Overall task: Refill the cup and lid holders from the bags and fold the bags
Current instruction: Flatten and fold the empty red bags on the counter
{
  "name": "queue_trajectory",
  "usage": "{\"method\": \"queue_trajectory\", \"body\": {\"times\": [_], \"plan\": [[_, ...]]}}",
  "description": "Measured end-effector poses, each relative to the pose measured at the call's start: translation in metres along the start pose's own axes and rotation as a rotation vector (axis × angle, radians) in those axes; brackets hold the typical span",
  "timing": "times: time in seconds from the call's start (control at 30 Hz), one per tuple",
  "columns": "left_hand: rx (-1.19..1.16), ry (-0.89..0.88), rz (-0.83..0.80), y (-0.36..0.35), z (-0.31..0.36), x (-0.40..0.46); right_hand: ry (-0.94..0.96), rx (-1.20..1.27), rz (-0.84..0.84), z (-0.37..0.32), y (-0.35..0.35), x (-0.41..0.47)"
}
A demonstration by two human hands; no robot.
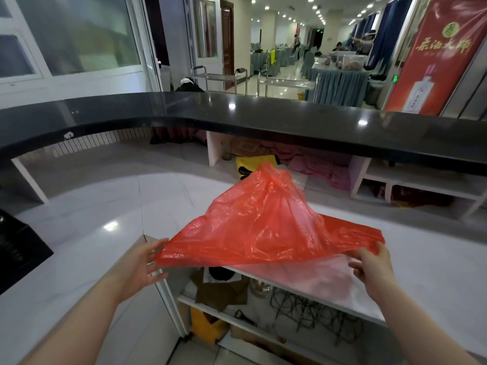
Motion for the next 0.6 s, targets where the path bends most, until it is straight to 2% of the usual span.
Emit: {"method": "queue_trajectory", "body": {"times": [0.13,0.23,0.43,0.6], "plan": [[0.320,-0.050,0.084,0.001,-0.002,0.001,0.062,-0.122,0.080,0.003,-0.002,-0.012],[0.436,-0.086,0.151,-0.002,-0.003,0.003,0.174,-0.095,0.067,-0.009,-0.012,-0.026],[0.410,-0.103,0.117,-0.016,-0.001,-0.003,0.302,-0.146,-0.113,-0.031,-0.048,-0.051],[0.312,-0.192,0.134,-0.006,0.011,-0.010,0.329,-0.134,-0.141,-0.038,-0.058,-0.059]]}}
Point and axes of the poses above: each hand's wrist, its own x-axis towards the middle knuckle, its own y-axis out of the back of the hand, z = x × y, the point moved 7 cm from there along x, towards the middle knuckle, and after that the axes turned 3 degrees about -y, right-handed, at the moved point
